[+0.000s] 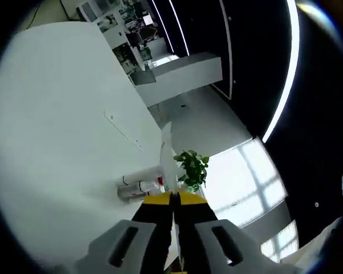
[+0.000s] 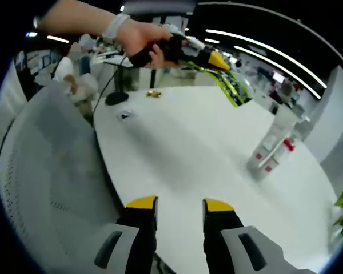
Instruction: Arrange the skincare products in the storage area until every visible bottle or jar stands upright without overlapping.
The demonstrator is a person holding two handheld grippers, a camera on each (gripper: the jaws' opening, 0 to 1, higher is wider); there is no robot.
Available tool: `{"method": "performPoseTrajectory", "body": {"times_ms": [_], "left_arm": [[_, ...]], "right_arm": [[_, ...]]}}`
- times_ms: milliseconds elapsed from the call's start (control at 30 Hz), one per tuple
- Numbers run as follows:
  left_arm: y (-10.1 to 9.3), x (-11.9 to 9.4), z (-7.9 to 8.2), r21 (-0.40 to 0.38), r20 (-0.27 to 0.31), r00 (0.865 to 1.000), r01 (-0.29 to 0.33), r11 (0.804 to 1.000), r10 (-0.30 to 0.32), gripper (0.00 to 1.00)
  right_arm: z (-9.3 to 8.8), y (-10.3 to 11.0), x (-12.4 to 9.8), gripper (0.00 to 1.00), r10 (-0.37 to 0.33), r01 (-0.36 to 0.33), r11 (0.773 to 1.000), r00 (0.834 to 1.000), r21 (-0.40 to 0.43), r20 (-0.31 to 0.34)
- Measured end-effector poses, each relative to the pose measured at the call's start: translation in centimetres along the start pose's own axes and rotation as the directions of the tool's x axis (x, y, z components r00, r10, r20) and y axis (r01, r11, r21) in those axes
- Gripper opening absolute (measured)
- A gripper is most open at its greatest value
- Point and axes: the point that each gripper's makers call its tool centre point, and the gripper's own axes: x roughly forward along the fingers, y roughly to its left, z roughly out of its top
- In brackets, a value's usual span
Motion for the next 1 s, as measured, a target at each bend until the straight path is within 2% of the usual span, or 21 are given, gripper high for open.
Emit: {"method": "performPoseTrajectory", "body": {"times_ms": [367,567,667,767,1000], "left_arm": [[4.2,3.9,-0.8,0.006,-0.055,0.994,-0.09,0.996,0.09,0.0],[5.9,5.3,-1.0,-0.019,-0.049,0.993,-0.112,0.994,0.111,0.0],[7.8,6.1,-1.2,-0.039,-0.048,0.987,-0.156,0.987,0.154,0.0],[8.1,6.3,-1.6,-0.053,-0.05,0.985,-0.17,0.984,0.167,0.0],[11.0,8.4,-2.3,-0.071,-0.06,0.975,-0.219,0.973,0.214,0.0]], "right_arm": [[-0.1,0.1,0.2,0.26,0.006,-0.006,1.0,1.0,-0.002,-0.006],[-0.4,0.2,0.3,0.26,0.011,-0.012,1.0,1.0,-0.001,-0.021],[-0.3,0.0,0.2,0.24,0.005,-0.005,1.0,1.0,0.001,-0.014],[-0.6,-0.1,0.3,0.25,0.003,-0.003,1.0,1.0,0.008,-0.025],[-0.6,-0.1,0.4,0.25,0.006,-0.005,1.0,1.0,0.018,-0.028]]}}
